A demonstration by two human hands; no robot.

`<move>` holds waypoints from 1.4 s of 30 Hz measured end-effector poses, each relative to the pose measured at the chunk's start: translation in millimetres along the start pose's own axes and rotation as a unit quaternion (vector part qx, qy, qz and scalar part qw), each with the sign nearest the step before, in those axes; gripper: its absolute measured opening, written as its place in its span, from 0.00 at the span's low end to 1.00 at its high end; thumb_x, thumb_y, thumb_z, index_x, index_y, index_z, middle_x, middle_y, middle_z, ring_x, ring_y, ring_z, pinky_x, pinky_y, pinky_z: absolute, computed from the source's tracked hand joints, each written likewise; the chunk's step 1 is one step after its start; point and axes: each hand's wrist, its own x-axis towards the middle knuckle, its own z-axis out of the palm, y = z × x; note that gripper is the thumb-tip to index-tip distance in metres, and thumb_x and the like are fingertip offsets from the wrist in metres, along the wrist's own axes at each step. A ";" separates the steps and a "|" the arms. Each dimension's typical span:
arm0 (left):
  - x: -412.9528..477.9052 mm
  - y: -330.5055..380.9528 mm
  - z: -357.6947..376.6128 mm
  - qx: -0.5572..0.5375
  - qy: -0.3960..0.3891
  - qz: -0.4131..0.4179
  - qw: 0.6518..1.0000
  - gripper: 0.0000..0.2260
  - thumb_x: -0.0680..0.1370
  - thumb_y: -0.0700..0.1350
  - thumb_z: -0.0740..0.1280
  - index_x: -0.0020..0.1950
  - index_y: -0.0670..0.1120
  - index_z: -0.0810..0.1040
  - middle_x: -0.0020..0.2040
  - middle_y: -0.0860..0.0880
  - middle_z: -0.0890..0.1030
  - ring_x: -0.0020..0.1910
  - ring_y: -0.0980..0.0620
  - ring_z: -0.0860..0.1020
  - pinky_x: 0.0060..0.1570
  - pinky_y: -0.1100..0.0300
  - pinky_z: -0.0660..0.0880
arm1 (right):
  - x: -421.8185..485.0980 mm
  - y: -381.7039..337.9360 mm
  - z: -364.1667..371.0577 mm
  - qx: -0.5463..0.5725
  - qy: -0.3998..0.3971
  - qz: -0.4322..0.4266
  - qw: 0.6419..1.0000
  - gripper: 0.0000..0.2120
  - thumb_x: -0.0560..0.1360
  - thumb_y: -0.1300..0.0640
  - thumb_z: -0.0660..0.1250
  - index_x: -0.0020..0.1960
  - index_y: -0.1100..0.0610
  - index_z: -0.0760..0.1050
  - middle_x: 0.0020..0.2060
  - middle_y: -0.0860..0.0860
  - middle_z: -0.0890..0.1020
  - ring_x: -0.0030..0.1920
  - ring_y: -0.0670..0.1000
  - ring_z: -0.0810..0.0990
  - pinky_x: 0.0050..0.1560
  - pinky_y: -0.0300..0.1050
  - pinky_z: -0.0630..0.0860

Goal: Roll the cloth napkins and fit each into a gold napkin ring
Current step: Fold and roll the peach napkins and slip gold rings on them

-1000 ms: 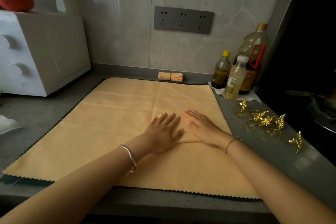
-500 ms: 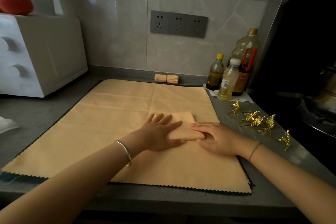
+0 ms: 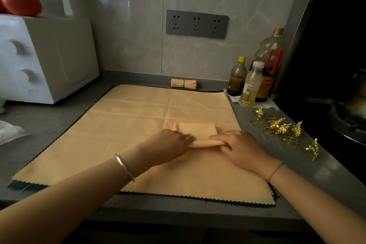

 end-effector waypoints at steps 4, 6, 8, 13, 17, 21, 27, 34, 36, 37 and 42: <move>-17.4 2.2 4.3 -0.019 0.027 0.023 0.999 0.21 0.83 0.52 0.49 0.76 0.51 0.56 0.71 0.49 0.68 0.64 0.48 0.73 0.61 0.51 0.71 | -21.0 -8.8 -0.8 0.006 0.002 -0.030 1.000 0.18 0.75 0.60 0.65 0.64 0.48 0.76 0.56 0.48 0.81 0.55 0.49 0.79 0.56 0.40 0.71; -22.2 -0.8 11.2 -0.048 0.035 0.004 0.998 0.21 0.83 0.53 0.50 0.76 0.54 0.55 0.72 0.52 0.67 0.66 0.50 0.70 0.63 0.53 0.69 | -23.4 -8.5 2.7 0.026 0.010 -0.017 0.999 0.17 0.75 0.60 0.66 0.62 0.48 0.77 0.55 0.46 0.81 0.54 0.47 0.79 0.55 0.37 0.71; -26.5 -8.7 17.1 -0.107 0.062 -0.030 0.992 0.19 0.82 0.54 0.53 0.73 0.58 0.60 0.69 0.53 0.71 0.64 0.53 0.72 0.62 0.58 0.69 | -21.2 -6.6 3.9 0.069 0.021 0.008 0.997 0.15 0.74 0.60 0.67 0.59 0.48 0.79 0.51 0.44 0.82 0.51 0.44 0.78 0.53 0.34 0.71; -26.0 -25.0 22.3 -0.254 0.145 -0.144 0.945 0.12 0.77 0.54 0.65 0.58 0.54 0.79 0.50 0.54 0.79 0.45 0.56 0.75 0.44 0.63 0.69 | -9.5 -0.8 3.1 0.263 0.015 0.107 0.959 0.07 0.72 0.55 0.71 0.50 0.47 0.81 0.44 0.39 0.83 0.46 0.37 0.79 0.48 0.32 0.73; -12.3 -31.9 24.9 -0.340 0.150 -0.172 0.912 0.09 0.73 0.55 0.69 0.40 0.50 0.79 0.39 0.52 0.81 0.36 0.55 0.74 0.38 0.63 0.71 | 0.2 1.2 7.5 0.340 0.044 0.180 0.922 0.02 0.70 0.57 0.72 0.42 0.53 0.80 0.39 0.49 0.84 0.41 0.46 0.81 0.43 0.36 0.75; -4.7 -35.3 23.0 -0.443 0.120 -0.225 0.859 0.08 0.71 0.54 0.72 0.39 0.54 0.75 0.35 0.56 0.77 0.34 0.59 0.74 0.34 0.70 0.66 | 6.1 0.8 12.2 0.393 0.064 0.254 0.881 0.08 0.70 0.58 0.73 0.46 0.59 0.79 0.39 0.54 0.84 0.38 0.48 0.80 0.37 0.32 0.74; 12.4 -50.3 8.2 -0.524 -0.011 -0.233 0.819 0.27 0.72 0.50 0.71 0.69 0.52 0.66 0.58 0.51 0.73 0.54 0.52 0.73 0.57 0.58 0.71 | 20.4 1.6 15.3 0.413 0.065 0.314 0.852 0.10 0.69 0.62 0.74 0.44 0.60 0.73 0.31 0.54 0.78 0.30 0.47 0.75 0.28 0.30 0.69; 41.5 -33.0 7.9 -0.509 0.013 -0.176 0.842 0.19 0.78 0.56 0.62 0.64 0.48 0.76 0.64 0.50 0.76 0.60 0.51 0.74 0.61 0.59 0.69 | 27.4 8.0 18.6 0.409 0.051 0.341 0.845 0.11 0.66 0.62 0.76 0.40 0.57 0.73 0.34 0.56 0.79 0.34 0.52 0.76 0.36 0.43 0.71; 45.4 -29.6 15.6 -0.510 0.039 -0.190 0.838 0.17 0.77 0.55 0.64 0.61 0.47 0.79 0.60 0.50 0.79 0.55 0.52 0.76 0.58 0.60 0.72 | 26.7 8.6 21.5 0.421 0.058 0.331 0.843 0.11 0.67 0.63 0.75 0.42 0.58 0.72 0.34 0.56 0.79 0.33 0.51 0.76 0.35 0.41 0.72; 46.7 -29.1 19.1 -0.510 0.052 -0.197 0.836 0.17 0.76 0.54 0.65 0.60 0.47 0.80 0.59 0.50 0.80 0.55 0.53 0.77 0.58 0.60 0.73 | 26.0 7.9 24.1 0.426 0.064 0.317 0.845 0.12 0.68 0.63 0.74 0.44 0.59 0.71 0.32 0.55 0.79 0.31 0.48 0.76 0.33 0.38 0.71; 51.8 -30.5 25.3 -0.519 0.067 -0.210 0.826 0.15 0.75 0.53 0.67 0.57 0.48 0.81 0.57 0.50 0.81 0.54 0.54 0.77 0.57 0.61 0.72 | 21.1 7.3 29.7 0.259 0.163 0.207 0.929 0.21 0.67 0.58 0.75 0.57 0.51 0.71 0.49 0.43 0.73 0.49 0.43 0.71 0.48 0.35 0.67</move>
